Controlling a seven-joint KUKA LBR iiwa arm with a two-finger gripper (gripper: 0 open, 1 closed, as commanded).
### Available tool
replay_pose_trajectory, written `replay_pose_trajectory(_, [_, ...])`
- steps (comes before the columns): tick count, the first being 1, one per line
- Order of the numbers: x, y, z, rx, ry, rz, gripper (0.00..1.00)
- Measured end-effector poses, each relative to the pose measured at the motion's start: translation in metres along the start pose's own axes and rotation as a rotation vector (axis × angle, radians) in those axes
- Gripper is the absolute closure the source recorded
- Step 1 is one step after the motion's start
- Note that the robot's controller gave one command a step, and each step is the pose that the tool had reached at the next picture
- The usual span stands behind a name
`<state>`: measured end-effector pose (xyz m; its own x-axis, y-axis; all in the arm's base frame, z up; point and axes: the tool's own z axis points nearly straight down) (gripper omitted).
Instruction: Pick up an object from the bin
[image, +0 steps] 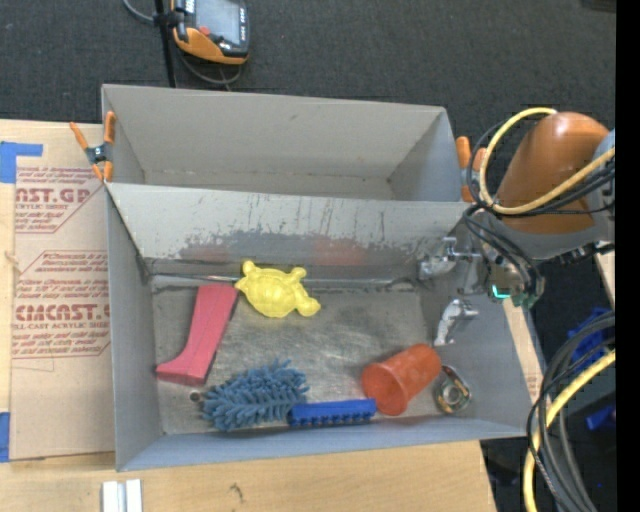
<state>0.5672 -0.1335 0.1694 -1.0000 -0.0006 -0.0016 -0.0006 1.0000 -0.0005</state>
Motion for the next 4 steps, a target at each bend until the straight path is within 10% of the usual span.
replay_pose_trajectory(2, [0.006,-0.003,0.010,0.001,-0.006,-0.098,0.00])
replay_pose_trajectory(3, [0.032,-0.015,0.050,0.002,-0.002,-0.338,0.00])
replay_pose_trajectory(4, [0.035,0.014,0.096,0.000,0.003,-0.401,1.00])
